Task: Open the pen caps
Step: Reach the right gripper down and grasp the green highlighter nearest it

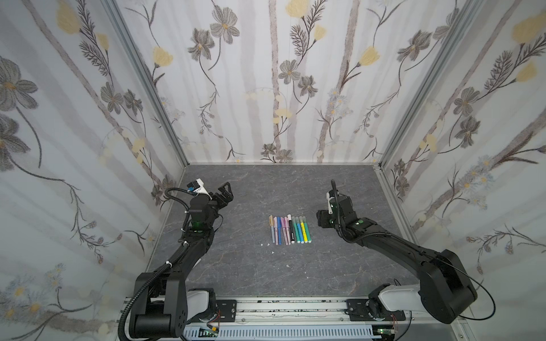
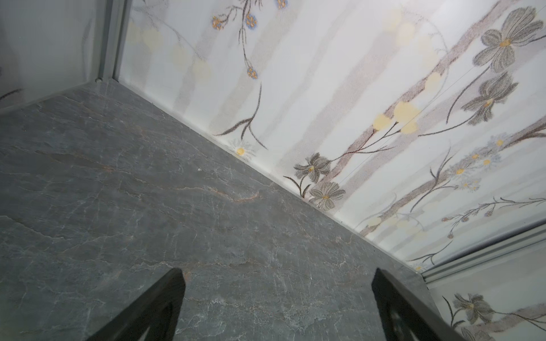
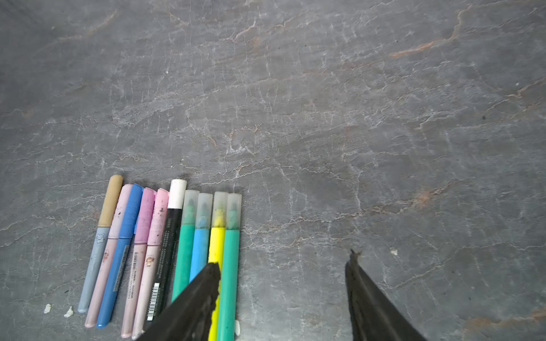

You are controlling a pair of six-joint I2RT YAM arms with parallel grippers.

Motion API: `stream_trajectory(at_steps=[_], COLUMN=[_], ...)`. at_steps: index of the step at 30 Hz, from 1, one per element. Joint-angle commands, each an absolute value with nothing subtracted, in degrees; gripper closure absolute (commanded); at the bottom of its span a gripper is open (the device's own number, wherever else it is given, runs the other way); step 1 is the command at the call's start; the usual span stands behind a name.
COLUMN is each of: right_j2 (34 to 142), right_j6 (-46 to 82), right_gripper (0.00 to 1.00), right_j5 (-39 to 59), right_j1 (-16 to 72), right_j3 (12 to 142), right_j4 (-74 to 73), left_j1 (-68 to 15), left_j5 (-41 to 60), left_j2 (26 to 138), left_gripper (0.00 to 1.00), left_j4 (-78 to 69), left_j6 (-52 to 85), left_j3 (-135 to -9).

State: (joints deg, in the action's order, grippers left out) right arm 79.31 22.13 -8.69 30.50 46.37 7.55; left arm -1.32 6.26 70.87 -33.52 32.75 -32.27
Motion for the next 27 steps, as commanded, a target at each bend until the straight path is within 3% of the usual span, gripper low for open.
stream_trajectory(at_steps=[1, 9, 27], right_j2=[83.1, 90.0, 98.4], right_j6=[24.0, 23.4, 22.8], right_gripper=[0.38, 0.54, 0.56], right_j5=[-7.6, -5.5, -3.6], right_j1=[31.5, 33.1, 35.6], right_j3=[48.9, 53.2, 57.6], right_j4=[12.6, 14.3, 15.5], left_j1=[-1.2, -1.2, -1.3], left_j5=[8.0, 8.2, 9.8], left_j2=[71.9, 74.1, 77.3], left_gripper=[0.0, 0.0, 0.0], left_j4=[-31.9, -27.4, -26.6], left_j6=[33.3, 31.2, 31.2], left_j3=[-32.8, -34.2, -35.7])
